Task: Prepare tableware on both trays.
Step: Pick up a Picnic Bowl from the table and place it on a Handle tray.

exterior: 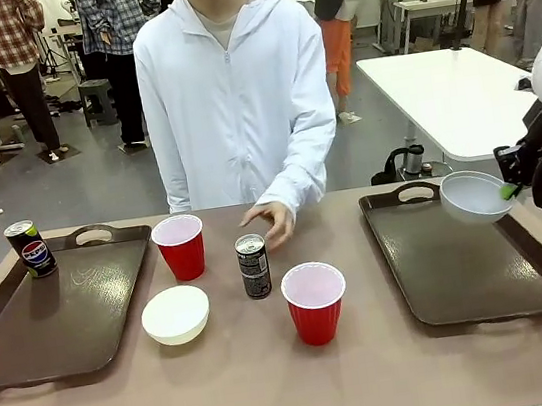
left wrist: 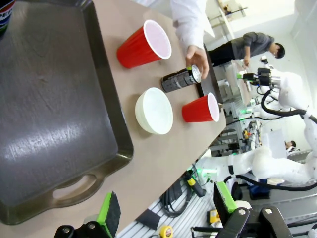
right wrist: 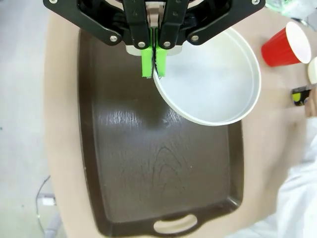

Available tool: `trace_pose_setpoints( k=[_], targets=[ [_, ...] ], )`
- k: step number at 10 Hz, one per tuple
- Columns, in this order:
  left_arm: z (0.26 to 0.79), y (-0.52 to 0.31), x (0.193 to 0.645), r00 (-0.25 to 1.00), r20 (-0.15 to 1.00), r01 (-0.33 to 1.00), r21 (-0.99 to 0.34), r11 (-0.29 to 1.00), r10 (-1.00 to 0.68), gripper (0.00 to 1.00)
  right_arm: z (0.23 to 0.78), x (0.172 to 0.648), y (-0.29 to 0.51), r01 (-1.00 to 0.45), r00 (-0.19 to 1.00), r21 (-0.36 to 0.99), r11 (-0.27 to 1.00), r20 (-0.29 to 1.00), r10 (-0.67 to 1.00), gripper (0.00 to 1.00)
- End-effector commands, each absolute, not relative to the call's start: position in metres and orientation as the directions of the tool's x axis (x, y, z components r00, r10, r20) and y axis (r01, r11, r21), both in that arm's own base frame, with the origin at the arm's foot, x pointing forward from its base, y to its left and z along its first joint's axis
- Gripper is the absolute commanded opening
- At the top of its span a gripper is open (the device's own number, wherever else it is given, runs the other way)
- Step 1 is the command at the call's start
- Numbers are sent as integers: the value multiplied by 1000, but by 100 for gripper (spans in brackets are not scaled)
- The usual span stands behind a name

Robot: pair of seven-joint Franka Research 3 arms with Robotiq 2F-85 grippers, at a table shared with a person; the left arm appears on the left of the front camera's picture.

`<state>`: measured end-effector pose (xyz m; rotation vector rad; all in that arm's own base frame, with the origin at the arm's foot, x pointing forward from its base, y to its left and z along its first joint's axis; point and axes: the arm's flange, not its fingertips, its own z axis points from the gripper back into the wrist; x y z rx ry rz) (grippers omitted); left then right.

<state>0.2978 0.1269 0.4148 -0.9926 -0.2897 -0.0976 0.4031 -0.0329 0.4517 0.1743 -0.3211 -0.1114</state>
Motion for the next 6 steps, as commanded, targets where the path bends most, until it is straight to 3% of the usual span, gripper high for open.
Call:
trace_pose_setpoints(
  k=[1,6],
  targets=[
    [415,128,297,957,284,209,-817,538,60,100,459,394,-34,80,949,200,977,286,-136,0],
    [415,128,297,957,284,209,-817,538,60,100,437,415,-20,69,948,129,989,299,-105,3]
  ],
)
